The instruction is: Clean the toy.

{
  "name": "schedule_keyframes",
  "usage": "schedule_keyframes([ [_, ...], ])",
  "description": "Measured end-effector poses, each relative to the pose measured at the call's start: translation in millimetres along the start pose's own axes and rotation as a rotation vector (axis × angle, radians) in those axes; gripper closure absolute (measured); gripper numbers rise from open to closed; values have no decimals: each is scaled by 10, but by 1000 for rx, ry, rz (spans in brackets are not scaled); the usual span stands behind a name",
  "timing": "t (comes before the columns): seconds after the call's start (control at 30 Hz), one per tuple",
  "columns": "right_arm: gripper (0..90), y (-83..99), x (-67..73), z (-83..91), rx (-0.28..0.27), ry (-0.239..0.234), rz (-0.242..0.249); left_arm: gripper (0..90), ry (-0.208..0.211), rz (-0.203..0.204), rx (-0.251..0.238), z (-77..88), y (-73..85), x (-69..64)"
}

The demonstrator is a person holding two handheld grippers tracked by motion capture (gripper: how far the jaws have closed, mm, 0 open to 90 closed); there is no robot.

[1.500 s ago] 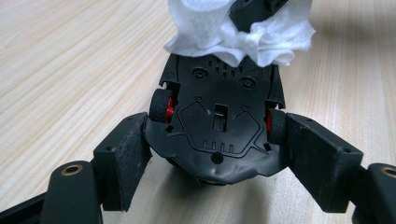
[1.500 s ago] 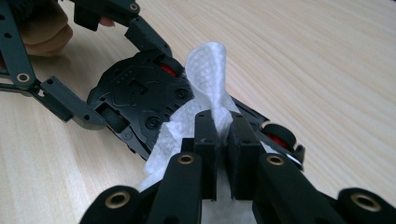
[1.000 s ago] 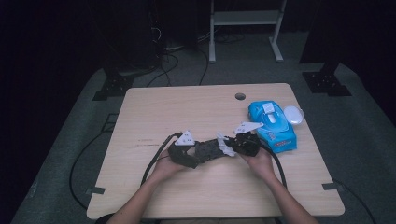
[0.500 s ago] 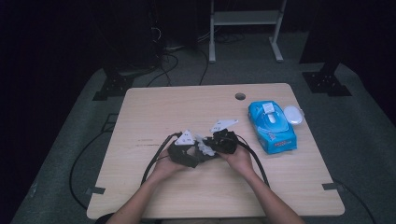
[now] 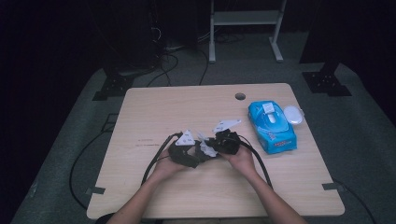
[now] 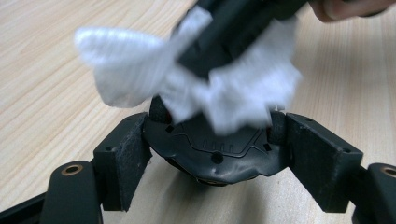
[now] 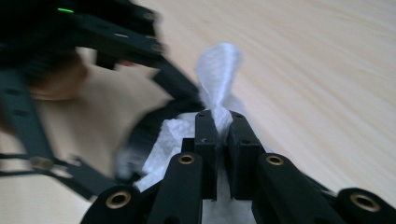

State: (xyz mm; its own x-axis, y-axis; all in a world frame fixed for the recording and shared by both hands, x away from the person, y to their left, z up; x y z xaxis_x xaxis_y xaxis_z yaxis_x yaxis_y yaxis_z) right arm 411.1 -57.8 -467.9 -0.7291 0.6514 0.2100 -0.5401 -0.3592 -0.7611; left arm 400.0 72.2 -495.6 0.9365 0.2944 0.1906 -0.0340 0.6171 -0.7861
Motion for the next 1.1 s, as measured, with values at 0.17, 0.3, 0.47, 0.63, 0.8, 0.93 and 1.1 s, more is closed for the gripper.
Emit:
schedule_keyframes([
  [0.17,835,-16,158,-66,10,-77,8,243,-2,0,0,2,-3,-6],
  [0.3,835,-26,53,-35,3,-34,4,243,-4,-3,1,4,-1,-1],
  [0.47,835,4,-197,67,-2,77,6,243,2,1,8,5,16,6],
  [0.63,835,60,-450,200,-3,170,-3,243,0,3,6,12,17,11],
  [0.8,835,107,-563,304,-8,204,-20,243,0,-2,12,21,30,12],
  [0.93,834,152,-584,326,-14,184,-53,243,2,1,12,17,32,11],
  [1.1,834,130,-509,284,-14,150,-33,243,4,0,20,18,46,13],
])
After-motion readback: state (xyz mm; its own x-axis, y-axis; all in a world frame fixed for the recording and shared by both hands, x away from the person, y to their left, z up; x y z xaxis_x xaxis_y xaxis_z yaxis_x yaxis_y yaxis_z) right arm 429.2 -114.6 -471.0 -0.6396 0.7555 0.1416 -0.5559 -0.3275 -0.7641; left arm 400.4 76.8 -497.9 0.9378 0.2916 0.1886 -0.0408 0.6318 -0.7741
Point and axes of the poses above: each handheld gripper's, and its own axes: z roughly backward along the jaws, y roughly out of its underside, x roughly to its left, the point moved 5 cm from there along -z, roughly forward along the jaws, and after that the axes turned 12 degrees about -z, right-handed, at the moved point
